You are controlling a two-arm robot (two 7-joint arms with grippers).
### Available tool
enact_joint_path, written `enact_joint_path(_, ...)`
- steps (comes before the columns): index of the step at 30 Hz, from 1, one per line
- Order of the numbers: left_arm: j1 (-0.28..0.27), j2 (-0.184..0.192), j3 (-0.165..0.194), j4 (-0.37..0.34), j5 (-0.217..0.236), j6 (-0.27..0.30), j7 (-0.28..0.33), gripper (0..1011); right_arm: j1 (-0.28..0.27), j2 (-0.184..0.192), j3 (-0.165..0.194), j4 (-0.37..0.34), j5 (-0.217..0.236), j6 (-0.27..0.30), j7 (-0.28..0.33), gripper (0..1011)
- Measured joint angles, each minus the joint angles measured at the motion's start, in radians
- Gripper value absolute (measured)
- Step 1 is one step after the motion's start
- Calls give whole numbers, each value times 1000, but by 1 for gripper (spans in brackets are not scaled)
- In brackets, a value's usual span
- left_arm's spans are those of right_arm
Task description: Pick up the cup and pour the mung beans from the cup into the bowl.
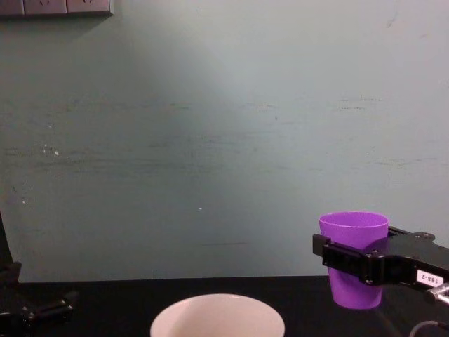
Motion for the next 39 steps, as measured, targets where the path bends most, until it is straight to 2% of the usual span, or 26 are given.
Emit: enact_joint_path(39,0,0,0,0,0,0,0,1000,0,0,0,1,0,-1,0,734)
